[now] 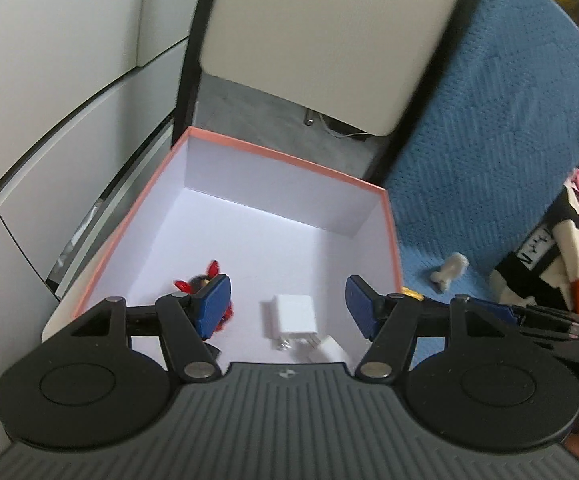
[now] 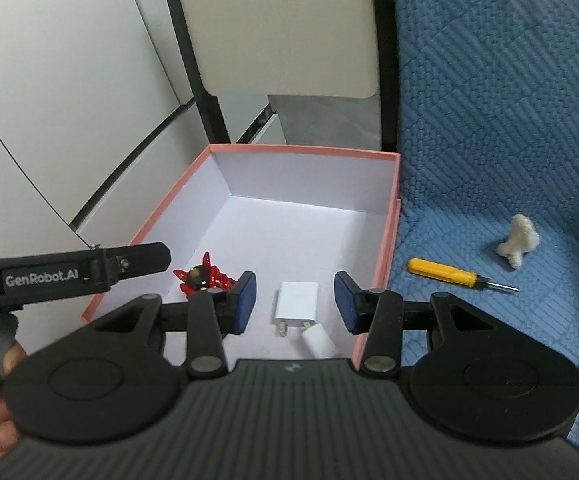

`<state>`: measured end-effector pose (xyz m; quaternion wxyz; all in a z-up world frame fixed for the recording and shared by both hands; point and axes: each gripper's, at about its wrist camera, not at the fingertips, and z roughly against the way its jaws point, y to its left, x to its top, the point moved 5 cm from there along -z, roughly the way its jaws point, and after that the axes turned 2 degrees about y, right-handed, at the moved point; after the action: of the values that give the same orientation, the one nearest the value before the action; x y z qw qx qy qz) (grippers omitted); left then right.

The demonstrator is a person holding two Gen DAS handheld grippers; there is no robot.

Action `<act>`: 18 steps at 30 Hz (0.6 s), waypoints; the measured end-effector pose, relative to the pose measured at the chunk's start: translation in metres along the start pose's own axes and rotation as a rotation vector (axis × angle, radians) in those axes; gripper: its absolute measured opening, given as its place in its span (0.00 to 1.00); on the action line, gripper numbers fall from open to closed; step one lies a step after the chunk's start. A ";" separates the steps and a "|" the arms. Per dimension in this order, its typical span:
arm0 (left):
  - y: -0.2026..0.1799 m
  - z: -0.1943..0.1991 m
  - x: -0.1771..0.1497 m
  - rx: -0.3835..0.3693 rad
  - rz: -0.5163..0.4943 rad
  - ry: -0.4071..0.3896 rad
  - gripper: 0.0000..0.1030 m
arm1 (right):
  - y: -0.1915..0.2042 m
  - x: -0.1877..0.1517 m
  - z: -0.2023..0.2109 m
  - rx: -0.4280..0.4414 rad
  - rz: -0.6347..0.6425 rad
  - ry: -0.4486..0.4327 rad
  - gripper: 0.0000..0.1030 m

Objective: Organize rigid objects
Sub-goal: 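Open the left gripper releasing the lion while the right gripper releases the charger into the box, then withdraw both open grippers from the box back toward the chair seat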

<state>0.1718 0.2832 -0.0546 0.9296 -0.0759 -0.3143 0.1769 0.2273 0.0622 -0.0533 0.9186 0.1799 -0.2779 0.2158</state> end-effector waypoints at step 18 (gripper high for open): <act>-0.072 0.020 -0.056 -0.055 -0.058 -0.033 0.67 | -0.055 -0.048 0.055 -0.067 -0.033 -0.066 0.45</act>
<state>0.1385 0.1961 -0.0522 0.9267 -0.0894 -0.3362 0.1424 0.1947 -0.0234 -0.0497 0.9178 0.1606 -0.3123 0.1851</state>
